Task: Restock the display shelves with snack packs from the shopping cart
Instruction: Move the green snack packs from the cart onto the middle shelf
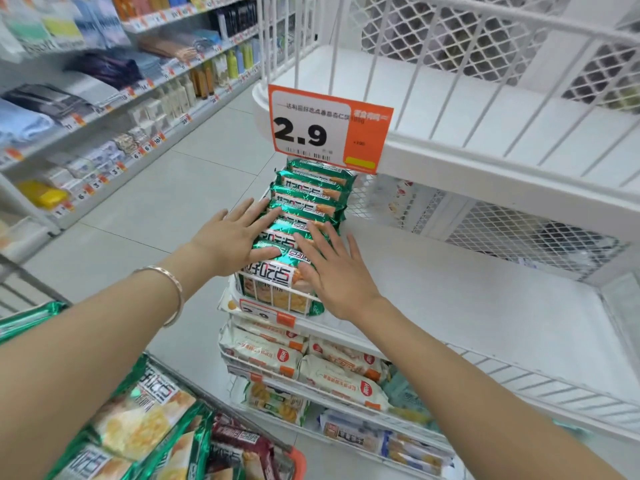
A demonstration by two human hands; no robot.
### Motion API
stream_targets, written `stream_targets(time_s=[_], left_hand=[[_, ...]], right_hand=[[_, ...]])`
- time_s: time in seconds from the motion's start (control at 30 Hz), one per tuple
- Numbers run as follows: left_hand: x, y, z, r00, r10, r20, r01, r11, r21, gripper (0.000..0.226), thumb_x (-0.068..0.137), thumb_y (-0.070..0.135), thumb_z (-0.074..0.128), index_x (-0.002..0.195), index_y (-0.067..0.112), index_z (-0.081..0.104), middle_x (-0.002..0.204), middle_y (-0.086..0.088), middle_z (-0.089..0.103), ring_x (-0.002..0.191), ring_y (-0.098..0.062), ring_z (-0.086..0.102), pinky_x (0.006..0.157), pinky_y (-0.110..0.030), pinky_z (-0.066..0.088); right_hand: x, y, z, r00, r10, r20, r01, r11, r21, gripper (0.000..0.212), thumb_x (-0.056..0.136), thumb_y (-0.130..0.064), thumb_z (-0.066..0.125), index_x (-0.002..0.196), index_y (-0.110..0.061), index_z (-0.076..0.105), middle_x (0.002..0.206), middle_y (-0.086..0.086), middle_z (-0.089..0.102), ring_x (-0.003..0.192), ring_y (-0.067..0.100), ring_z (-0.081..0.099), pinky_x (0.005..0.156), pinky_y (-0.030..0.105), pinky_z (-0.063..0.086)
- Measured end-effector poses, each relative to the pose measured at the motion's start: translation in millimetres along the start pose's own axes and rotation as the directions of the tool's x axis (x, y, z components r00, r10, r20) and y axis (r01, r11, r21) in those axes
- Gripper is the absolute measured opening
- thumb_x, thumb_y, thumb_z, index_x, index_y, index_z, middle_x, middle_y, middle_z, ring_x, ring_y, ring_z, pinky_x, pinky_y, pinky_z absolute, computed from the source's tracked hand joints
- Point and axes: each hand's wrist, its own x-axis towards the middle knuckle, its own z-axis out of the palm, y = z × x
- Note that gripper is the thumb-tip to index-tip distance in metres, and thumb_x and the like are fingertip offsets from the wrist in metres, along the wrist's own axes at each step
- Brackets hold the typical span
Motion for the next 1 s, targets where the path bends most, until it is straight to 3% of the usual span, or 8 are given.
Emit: stream_targets(time_s=[0.2, 0.33, 0.4, 0.57, 0.7, 0.77, 0.93, 1.0], left_hand=[[-29.0, 17.8, -7.4, 0.985, -0.165, -0.049, 0.156, 0.975, -0.161, 0.096, 0.08, 0.081, 0.01, 0.159, 0.028, -0.008, 0.167, 0.002, -0.007, 0.154, -0.018, -0.001, 0.123, -0.045, 0.016], [-94.1, 21.2, 10.6, 0.951, -0.27, -0.154, 0.234, 0.948, -0.217, 0.078, 0.099, 0.062, 0.023, 0.16, 0.018, 0.004, 0.168, -0.002, 0.005, 0.153, -0.019, 0.012, 0.121, -0.041, 0.022], [-136.0, 10.8, 19.2, 0.944, -0.309, -0.114, 0.279, 0.935, -0.22, 0.069, 0.103, 0.055, 0.028, 0.159, 0.017, 0.015, 0.166, -0.005, 0.017, 0.149, -0.023, 0.024, 0.117, -0.043, 0.029], [-244.8, -16.3, 40.4, 0.907, -0.42, 0.032, 0.418, 0.889, -0.186, 0.058, 0.103, 0.05, 0.035, 0.153, 0.022, 0.026, 0.144, -0.008, 0.051, 0.112, -0.03, 0.063, 0.078, -0.042, 0.054], [-320.9, -22.9, 64.2, 0.819, -0.568, 0.08, 0.557, 0.756, -0.343, 0.049, 0.104, 0.042, 0.041, 0.148, 0.02, 0.035, 0.126, -0.011, 0.065, 0.098, -0.03, 0.066, 0.081, -0.043, 0.055], [-353.1, -24.6, 75.1, 0.758, -0.645, 0.096, 0.614, 0.657, -0.437, 0.047, 0.104, 0.038, 0.043, 0.146, 0.02, 0.036, 0.111, -0.007, 0.069, 0.087, -0.027, 0.064, 0.076, -0.042, 0.055], [-413.3, -14.8, 97.3, 0.583, -0.796, 0.162, 0.694, 0.384, -0.609, 0.045, 0.105, 0.032, 0.044, 0.147, 0.02, 0.034, 0.1, -0.008, 0.066, 0.056, -0.023, 0.056, 0.053, -0.037, 0.047], [-426.4, -11.4, 106.0, 0.526, -0.827, 0.196, 0.687, 0.278, -0.671, 0.047, 0.104, 0.029, 0.045, 0.149, 0.02, 0.034, 0.098, 0.002, 0.062, 0.051, -0.019, 0.052, 0.051, -0.038, 0.047]], right_hand=[[-4.8, -13.0, -17.2, 0.998, 0.046, 0.052, -0.051, 0.994, 0.099, 0.053, 0.107, -0.047, 0.018, 0.159, -0.035, 0.013, 0.168, -0.006, -0.004, 0.154, 0.017, -0.012, 0.123, 0.049, -0.011], [-33.1, -55.3, -15.4, 0.965, 0.016, -0.26, 0.021, 0.99, 0.139, 0.044, 0.103, -0.021, 0.042, 0.147, -0.015, 0.045, 0.16, 0.011, 0.032, 0.151, 0.029, 0.022, 0.125, 0.05, 0.008], [-47.5, -82.3, -3.8, 0.951, -0.054, -0.304, 0.095, 0.988, 0.123, 0.043, 0.093, -0.01, 0.053, 0.136, -0.01, 0.055, 0.148, 0.014, 0.046, 0.14, 0.032, 0.039, 0.122, 0.052, 0.021], [-76.9, -165.8, 14.7, 0.995, -0.096, -0.026, 0.1, 0.961, 0.26, 0.053, 0.092, -0.007, 0.052, 0.143, -0.012, 0.046, 0.128, 0.01, 0.06, 0.115, 0.029, 0.057, 0.098, 0.044, 0.047], [-92.1, -226.0, 44.9, 0.956, -0.102, 0.276, 0.003, 0.941, 0.338, 0.043, 0.097, -0.014, 0.054, 0.139, -0.01, 0.051, 0.122, 0.014, 0.066, 0.103, 0.03, 0.064, 0.091, 0.04, 0.054], [-93.2, -251.6, 62.0, 0.88, -0.033, 0.474, -0.178, 0.902, 0.394, 0.038, 0.1, -0.021, 0.051, 0.135, -0.005, 0.054, 0.124, 0.019, 0.065, 0.104, 0.032, 0.065, 0.092, 0.046, 0.054], [-95.8, -299.1, 110.7, 0.579, 0.171, 0.797, -0.762, 0.463, 0.453, 0.09, 0.087, -0.066, 0.057, 0.154, -0.011, 0.033, 0.158, 0.014, 0.034, 0.136, 0.038, 0.043, 0.109, 0.049, 0.042], [-97.8, -308.9, 123.4, 0.591, 0.226, 0.775, -0.789, 0.361, 0.497, 0.09, 0.084, -0.06, 0.068, 0.148, -0.005, 0.038, 0.146, 0.014, 0.047, 0.125, 0.035, 0.052, 0.101, 0.043, 0.047]])
